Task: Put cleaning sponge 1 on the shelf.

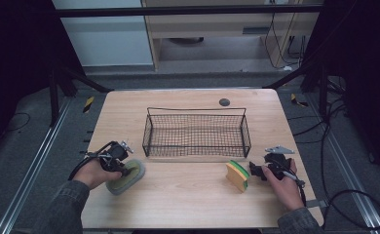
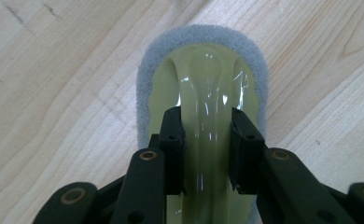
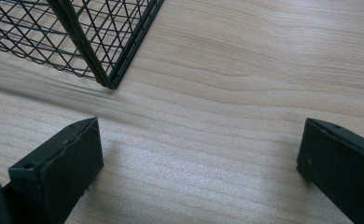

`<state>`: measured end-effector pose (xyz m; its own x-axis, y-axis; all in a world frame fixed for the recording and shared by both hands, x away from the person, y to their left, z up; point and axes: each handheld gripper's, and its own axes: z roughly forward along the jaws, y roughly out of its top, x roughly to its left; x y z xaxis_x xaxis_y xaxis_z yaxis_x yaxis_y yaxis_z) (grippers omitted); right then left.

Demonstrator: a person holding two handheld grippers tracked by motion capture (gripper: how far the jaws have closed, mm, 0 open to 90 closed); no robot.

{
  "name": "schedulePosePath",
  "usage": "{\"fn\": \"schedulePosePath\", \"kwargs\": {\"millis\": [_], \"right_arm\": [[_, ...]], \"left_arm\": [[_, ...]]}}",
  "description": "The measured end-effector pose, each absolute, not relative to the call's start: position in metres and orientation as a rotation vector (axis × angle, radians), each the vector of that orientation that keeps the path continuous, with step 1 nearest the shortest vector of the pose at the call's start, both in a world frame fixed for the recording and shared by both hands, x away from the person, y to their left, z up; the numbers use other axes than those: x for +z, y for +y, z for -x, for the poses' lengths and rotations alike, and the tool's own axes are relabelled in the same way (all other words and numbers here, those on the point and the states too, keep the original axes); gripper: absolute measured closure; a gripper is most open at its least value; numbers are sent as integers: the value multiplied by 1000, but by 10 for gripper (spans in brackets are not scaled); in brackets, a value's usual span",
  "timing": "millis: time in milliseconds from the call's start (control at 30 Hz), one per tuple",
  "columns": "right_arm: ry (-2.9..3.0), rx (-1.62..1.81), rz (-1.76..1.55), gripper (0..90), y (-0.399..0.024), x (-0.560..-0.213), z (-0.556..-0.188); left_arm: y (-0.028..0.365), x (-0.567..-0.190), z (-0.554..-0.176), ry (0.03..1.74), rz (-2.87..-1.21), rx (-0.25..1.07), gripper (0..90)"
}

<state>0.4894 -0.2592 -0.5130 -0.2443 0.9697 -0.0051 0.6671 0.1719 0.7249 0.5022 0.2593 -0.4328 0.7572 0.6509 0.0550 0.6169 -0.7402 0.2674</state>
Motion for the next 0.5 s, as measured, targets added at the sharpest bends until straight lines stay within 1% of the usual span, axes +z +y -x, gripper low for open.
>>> {"fn": "schedulePosePath", "kwargs": {"millis": [33, 67, 333, 500], "right_arm": [[1980, 847, -1543, 4, -259, -513, -489], [1980, 847, -1543, 4, -259, -513, -489], [1983, 845, -1540, 4, -259, -513, -490], [1981, 846, -1541, 4, -259, -513, -490]], "left_arm": [[259, -427, -497, 969, -2715, 255, 700], [259, -427, -497, 969, -2715, 255, 700], [256, -402, -478, 852, -2659, 428, 701], [252, -398, -474, 782, -2683, 468, 702]]}}
